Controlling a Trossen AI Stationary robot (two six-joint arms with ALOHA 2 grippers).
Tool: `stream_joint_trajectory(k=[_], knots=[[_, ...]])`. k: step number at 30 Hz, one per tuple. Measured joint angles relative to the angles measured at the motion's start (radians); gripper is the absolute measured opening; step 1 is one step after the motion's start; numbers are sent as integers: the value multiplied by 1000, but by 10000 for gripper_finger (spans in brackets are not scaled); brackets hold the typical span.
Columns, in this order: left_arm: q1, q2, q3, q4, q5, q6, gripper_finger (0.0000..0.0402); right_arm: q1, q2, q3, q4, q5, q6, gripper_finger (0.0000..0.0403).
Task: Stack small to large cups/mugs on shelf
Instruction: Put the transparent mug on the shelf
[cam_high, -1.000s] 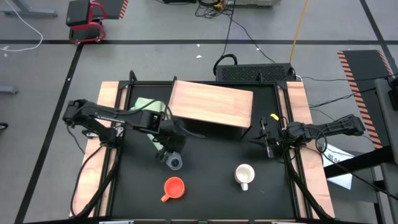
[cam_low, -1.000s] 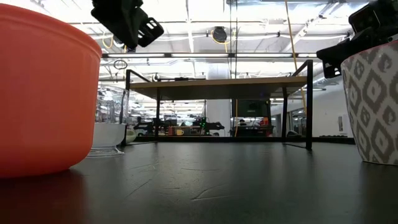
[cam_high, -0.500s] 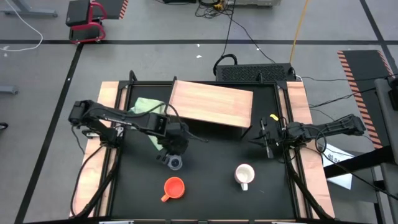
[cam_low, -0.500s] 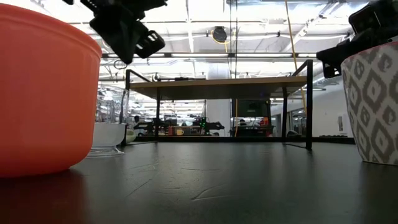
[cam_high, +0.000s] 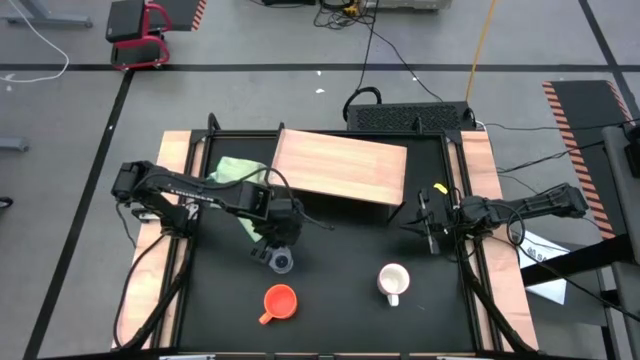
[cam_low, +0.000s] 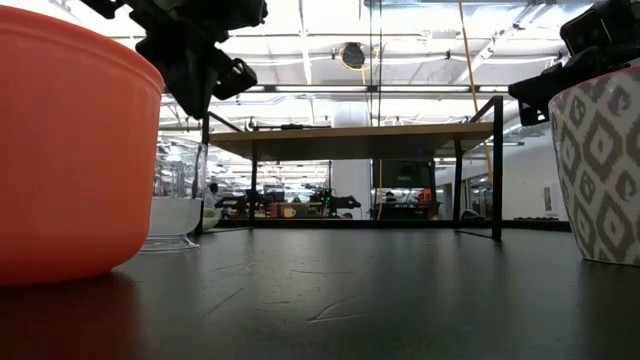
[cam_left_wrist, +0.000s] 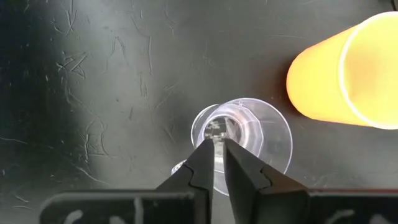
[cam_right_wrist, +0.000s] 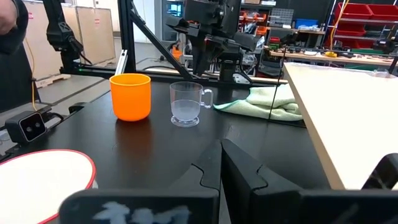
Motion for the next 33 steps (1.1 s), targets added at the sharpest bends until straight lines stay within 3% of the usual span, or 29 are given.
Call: stream_joint_trajectory(k=[24,33], knots=[[14,0,0,32,-3,-34,129,0,0,0,0,0,4,0],[15,43,0,30,16,-16,136,0,0,0,-10,0,4,0]])
